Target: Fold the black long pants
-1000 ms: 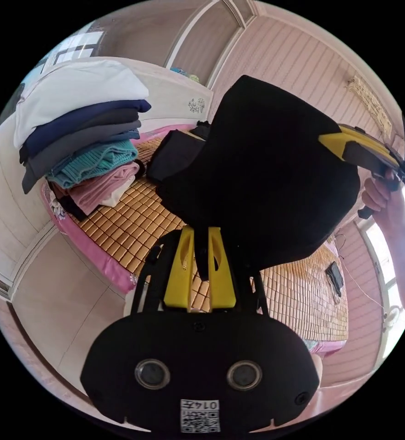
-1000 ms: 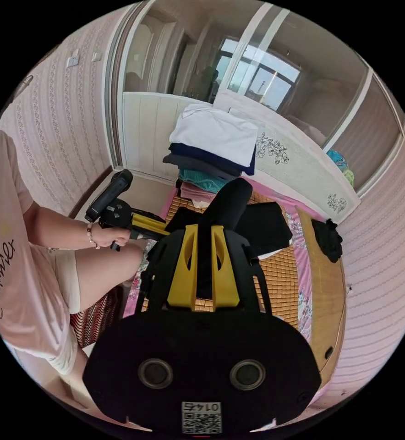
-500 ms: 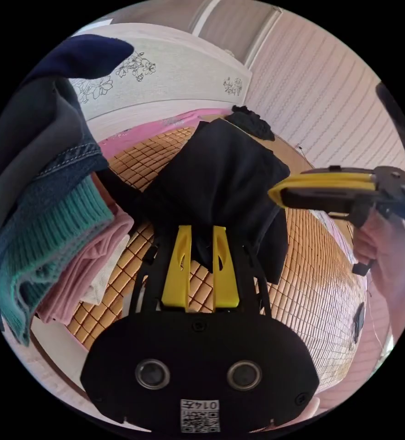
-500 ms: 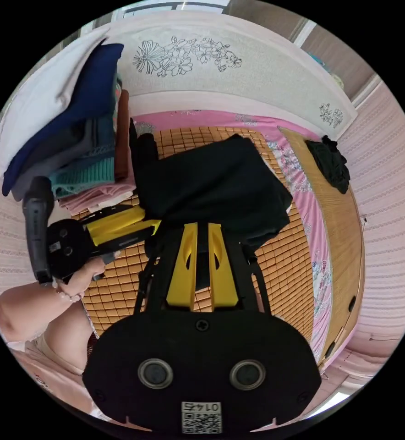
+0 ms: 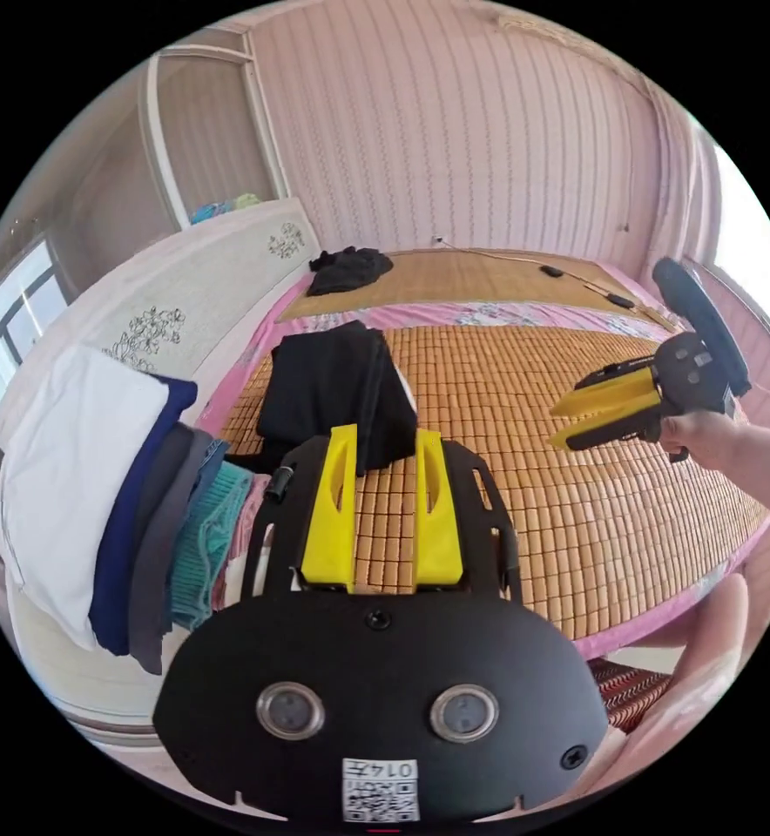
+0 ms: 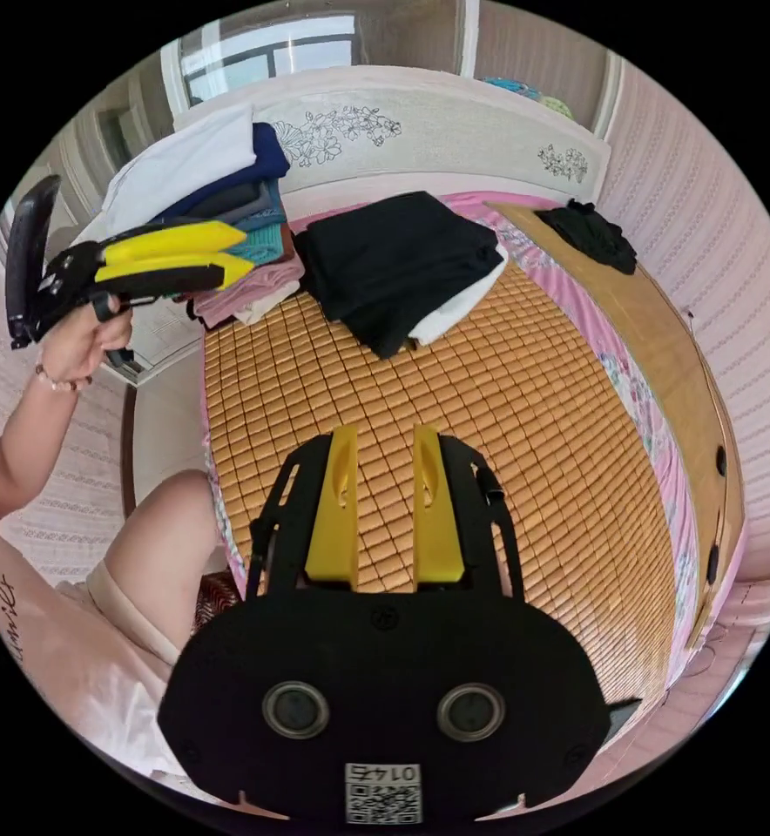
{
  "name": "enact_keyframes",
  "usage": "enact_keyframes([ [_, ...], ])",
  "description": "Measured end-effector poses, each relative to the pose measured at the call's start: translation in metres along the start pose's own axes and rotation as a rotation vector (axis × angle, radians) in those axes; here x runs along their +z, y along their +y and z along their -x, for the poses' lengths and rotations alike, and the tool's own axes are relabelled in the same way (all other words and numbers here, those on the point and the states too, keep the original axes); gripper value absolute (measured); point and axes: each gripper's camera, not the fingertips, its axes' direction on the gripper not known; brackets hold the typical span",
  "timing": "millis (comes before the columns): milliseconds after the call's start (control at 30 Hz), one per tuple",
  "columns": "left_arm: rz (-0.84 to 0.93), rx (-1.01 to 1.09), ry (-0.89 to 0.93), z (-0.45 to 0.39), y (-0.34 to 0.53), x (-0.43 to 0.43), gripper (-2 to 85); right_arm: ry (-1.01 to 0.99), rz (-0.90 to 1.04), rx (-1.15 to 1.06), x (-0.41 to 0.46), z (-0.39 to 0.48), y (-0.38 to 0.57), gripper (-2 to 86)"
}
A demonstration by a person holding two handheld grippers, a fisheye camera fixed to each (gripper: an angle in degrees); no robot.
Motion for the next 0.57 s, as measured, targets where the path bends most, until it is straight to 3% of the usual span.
enact_keyframes([
  [267,-0.104,0.266,0.191,-0.186,-0.049,-0.05,10.3,0.138,0.045,0.349,-0.076,-0.05,0.261,9.7],
  [567,0.009,0.541,0.44,-0.417,-0.087,-0.023,10.4,0.256,-0.008,0.743,-0.142,-0.131,0.503,10.0],
])
